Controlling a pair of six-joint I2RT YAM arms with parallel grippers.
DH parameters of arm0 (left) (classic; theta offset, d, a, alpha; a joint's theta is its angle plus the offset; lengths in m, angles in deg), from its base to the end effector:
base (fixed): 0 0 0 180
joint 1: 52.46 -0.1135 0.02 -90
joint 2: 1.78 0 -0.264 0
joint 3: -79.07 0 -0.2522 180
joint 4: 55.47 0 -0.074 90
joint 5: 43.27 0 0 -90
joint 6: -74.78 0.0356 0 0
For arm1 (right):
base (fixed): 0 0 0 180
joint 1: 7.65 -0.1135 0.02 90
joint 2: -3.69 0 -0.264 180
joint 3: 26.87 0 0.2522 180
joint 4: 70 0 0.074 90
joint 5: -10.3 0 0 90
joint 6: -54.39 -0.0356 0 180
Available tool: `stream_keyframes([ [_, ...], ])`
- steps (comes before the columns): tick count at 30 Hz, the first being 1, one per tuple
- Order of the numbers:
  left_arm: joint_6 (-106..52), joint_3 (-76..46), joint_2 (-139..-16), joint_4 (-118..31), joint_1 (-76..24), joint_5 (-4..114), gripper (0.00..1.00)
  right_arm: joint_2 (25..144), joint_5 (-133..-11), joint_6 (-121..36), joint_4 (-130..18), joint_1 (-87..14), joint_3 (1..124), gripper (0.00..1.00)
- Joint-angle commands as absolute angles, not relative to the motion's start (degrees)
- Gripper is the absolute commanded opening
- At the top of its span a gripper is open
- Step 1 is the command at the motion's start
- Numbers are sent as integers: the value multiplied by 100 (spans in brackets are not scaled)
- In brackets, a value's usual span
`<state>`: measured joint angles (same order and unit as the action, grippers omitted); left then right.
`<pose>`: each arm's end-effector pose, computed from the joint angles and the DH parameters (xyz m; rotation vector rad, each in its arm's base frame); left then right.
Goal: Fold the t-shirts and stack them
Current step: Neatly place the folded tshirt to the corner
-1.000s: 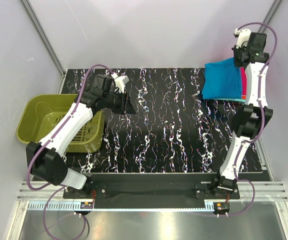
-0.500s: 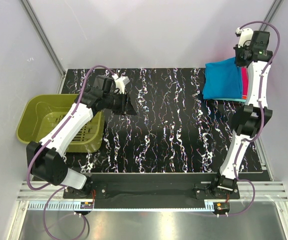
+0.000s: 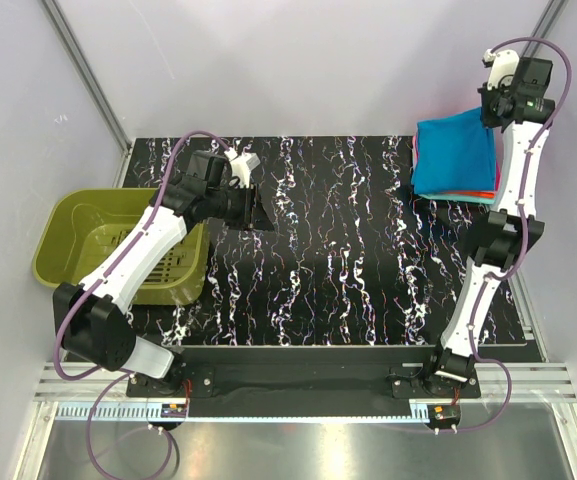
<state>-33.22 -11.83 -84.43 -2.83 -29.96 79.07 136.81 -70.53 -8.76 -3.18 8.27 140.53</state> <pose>0.2781 -0.1358 0.3286 0.3785 2.4173 -0.9994 0.4832 -0.1319 0.3895 -0.2975 2.1217 -0.2680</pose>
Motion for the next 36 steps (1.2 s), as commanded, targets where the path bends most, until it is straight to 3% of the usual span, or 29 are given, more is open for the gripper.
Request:
stream_keyframes([
  [1,-3359,-1211,-8360,-532,-3022,8109,33,13859,-7055,-669,-684,852,14632,0],
  [22,-3323,-1219,-8624,-532,-3022,7960,33,15353,-7144,-783,-2828,1212,14852,0],
  [36,-3306,-1228,-8852,-497,-3013,7916,33,15969,-6291,-1100,-3873,1406,15010,0],
])
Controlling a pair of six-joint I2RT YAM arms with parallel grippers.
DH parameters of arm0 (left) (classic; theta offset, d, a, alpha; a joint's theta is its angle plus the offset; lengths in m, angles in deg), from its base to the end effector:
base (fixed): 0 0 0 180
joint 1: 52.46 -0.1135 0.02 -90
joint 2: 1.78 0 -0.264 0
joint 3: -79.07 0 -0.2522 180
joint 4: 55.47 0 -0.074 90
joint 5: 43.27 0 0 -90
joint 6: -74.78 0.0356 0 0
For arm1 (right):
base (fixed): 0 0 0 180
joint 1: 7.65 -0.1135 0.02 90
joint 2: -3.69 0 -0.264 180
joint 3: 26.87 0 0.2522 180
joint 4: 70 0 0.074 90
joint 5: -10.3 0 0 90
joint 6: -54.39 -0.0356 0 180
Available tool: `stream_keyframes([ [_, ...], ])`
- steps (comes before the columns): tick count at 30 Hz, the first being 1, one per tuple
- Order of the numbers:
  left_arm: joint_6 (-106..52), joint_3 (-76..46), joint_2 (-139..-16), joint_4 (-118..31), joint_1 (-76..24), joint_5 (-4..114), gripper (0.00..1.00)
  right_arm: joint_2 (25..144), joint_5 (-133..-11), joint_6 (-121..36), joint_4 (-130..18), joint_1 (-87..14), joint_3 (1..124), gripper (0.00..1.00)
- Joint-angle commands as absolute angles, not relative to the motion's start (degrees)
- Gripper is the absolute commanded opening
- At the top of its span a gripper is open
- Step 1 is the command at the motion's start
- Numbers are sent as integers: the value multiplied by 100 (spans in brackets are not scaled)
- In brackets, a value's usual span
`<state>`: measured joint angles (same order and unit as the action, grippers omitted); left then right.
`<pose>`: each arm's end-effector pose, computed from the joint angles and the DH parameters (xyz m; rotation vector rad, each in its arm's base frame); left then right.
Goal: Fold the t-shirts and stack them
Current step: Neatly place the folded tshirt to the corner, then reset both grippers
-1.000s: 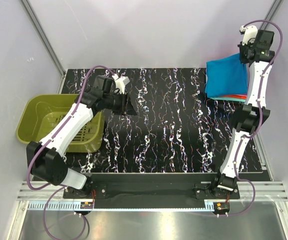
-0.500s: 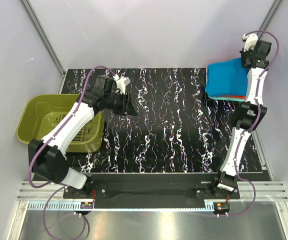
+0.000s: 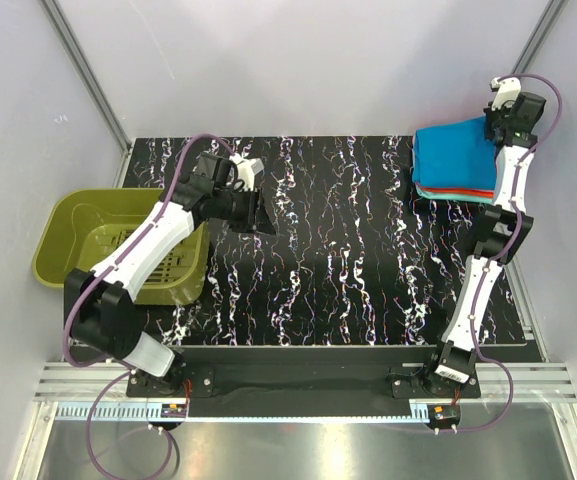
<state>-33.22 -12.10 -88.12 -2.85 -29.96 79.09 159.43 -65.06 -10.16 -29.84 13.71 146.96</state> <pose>0.2900 -0.1408 0.3080 0.3613 2.4893 -0.9950 0.5629 -0.2105 0.2595 -0.2378 1.9395 -0.2914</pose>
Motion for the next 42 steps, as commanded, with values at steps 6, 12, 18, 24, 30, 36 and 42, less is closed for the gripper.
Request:
stream_keyframes([
  [6,-3280,-1202,-8905,-470,-3022,7899,33,16162,-6273,-1153,-4304,1432,14904,0],
  [12,-3288,-1193,-8967,-453,-3022,7890,33,16277,-6448,-1232,-4550,1476,14861,10],
  [18,-3297,-1193,-8949,-444,-3022,7846,36,16225,-6836,-1416,-4806,1520,14695,48],
  [24,-3297,-1202,-8774,-461,-3005,7758,38,15443,-6845,-1951,-4815,1494,13827,61],
  [30,-3280,-1096,-8598,-470,-3022,7662,38,13941,-6433,-3330,-4482,1301,12263,68],
  [36,-3245,-1246,-8010,-856,-3075,6881,37,11186,-6912,-4377,-3911,598,9830,98],
  [42,-3147,-1316,-7078,-1217,-3075,6563,39,9397,-6065,-5897,-3304,44,8244,100],
])
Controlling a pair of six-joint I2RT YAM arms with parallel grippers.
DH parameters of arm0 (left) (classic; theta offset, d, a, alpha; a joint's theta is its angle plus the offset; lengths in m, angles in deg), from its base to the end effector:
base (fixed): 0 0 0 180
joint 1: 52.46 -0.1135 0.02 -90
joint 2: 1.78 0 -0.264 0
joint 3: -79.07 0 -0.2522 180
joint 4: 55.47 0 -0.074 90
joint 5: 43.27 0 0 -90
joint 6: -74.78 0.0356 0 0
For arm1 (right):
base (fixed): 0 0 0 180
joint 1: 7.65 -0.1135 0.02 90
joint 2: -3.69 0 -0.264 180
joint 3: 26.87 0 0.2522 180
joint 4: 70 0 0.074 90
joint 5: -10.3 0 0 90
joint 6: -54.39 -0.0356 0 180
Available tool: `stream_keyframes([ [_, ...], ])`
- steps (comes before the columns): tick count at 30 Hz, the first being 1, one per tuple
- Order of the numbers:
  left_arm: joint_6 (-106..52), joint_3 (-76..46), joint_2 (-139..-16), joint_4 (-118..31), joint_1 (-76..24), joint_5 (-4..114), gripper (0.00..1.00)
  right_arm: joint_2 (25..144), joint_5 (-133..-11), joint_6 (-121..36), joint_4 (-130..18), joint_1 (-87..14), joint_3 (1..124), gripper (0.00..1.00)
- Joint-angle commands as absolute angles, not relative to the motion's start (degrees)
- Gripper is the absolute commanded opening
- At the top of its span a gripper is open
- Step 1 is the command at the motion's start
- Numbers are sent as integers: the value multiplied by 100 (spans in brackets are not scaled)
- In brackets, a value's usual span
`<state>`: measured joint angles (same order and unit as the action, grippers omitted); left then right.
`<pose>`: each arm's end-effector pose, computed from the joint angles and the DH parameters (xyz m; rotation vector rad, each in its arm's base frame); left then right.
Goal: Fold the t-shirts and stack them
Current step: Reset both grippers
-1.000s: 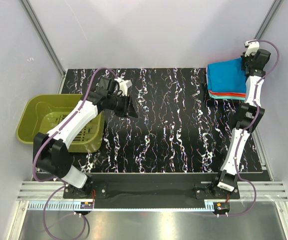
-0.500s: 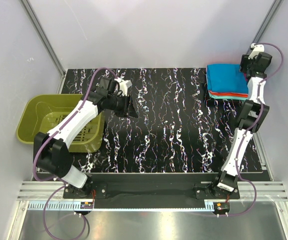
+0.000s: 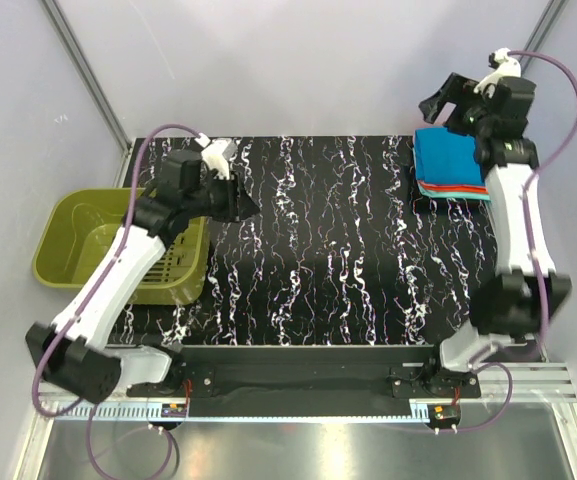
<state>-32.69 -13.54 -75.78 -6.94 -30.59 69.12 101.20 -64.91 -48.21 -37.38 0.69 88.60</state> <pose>0.2548 -0.1169 0.3641 0.3154 2.2260 -0.8075 0.3964 -0.0489 0.4256 0.1513 1.8212 0.2880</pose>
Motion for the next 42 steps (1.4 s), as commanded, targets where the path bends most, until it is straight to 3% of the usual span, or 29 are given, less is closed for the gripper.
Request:
stream_keyframes([
  [1,-3182,-1290,-6921,-1226,-3084,6536,40,8942,-6115,-5977,-3155,-61,8068,100],
  [4,-3340,-1167,-6630,-1244,-3075,6746,40,8114,-6002,-6083,-2619,-475,7331,100],
  [9,-3675,-1438,-6199,-1226,-3075,7142,44,6692,-4790,-6575,-2345,-519,5758,100],
  [11,-3754,-1702,-5936,-1226,-3075,7117,58,6277,-4752,-6619,-2372,-519,5214,100],
  [12,-3789,-1799,-5830,-1235,-3075,7073,74,6092,-4857,-6663,-2380,-519,5080,100],
  [13,-3824,-1895,-5664,-1244,-3075,6968,99,5794,-4850,-6716,-2433,-519,4965,100],
  [24,-3939,-2494,-5056,-1217,-3075,6870,99,5616,-4024,-7041,-2539,-519,4964,100],
  [42,-3965,-2230,-4959,-1209,-3075,7090,99,5291,-4419,-7120,-2591,-519,5078,100],
])
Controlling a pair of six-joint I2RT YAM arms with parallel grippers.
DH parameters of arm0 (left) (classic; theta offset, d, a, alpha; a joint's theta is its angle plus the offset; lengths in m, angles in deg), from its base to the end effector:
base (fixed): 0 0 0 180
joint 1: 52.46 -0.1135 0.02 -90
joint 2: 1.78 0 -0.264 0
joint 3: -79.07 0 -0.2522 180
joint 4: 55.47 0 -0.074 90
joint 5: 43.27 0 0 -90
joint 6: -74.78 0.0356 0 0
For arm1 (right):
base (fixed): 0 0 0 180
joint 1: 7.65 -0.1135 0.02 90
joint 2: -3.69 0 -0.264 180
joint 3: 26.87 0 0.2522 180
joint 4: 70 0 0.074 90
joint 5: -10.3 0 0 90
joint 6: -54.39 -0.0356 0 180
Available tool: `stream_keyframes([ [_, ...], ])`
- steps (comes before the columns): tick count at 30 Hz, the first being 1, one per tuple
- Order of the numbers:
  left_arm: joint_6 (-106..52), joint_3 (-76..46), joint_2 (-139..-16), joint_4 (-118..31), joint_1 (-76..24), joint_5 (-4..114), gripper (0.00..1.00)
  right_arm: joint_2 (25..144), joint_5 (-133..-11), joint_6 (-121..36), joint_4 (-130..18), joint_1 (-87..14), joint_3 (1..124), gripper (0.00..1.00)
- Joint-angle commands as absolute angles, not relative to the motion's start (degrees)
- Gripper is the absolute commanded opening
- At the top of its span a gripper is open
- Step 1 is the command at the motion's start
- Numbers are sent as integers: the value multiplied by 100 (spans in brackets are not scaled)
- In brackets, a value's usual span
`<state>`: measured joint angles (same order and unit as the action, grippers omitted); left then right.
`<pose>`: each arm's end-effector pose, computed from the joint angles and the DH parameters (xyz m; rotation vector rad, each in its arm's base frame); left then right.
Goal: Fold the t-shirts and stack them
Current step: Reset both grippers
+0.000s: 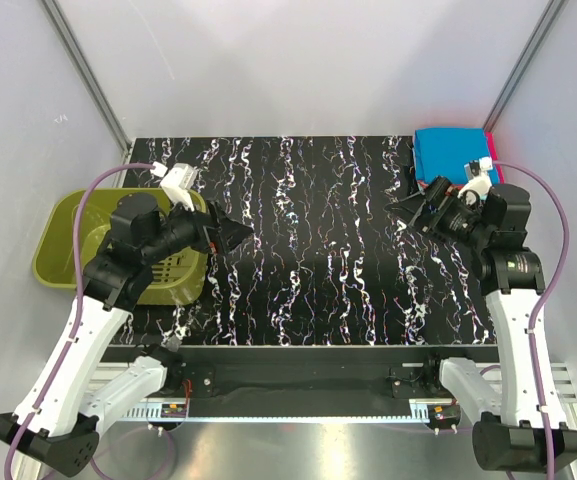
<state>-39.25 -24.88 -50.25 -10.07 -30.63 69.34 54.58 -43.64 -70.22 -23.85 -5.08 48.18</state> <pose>0.1529 -0.0760 0.3952 0.2456 1.9467 -0.9089 0.1796 0.0129 0.3831 0.2166 1.9925 0.9769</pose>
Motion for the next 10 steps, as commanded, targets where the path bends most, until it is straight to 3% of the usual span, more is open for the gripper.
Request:
stream_keyframes([
  [1,-3965,-2256,-4959,-1217,-3075,7090,99,5264,-4436,-7129,-2609,-519,5070,100],
  [10,-3930,-2186,-5047,-1200,-3075,7275,99,5044,-4577,-7278,-2758,-519,4815,100],
])
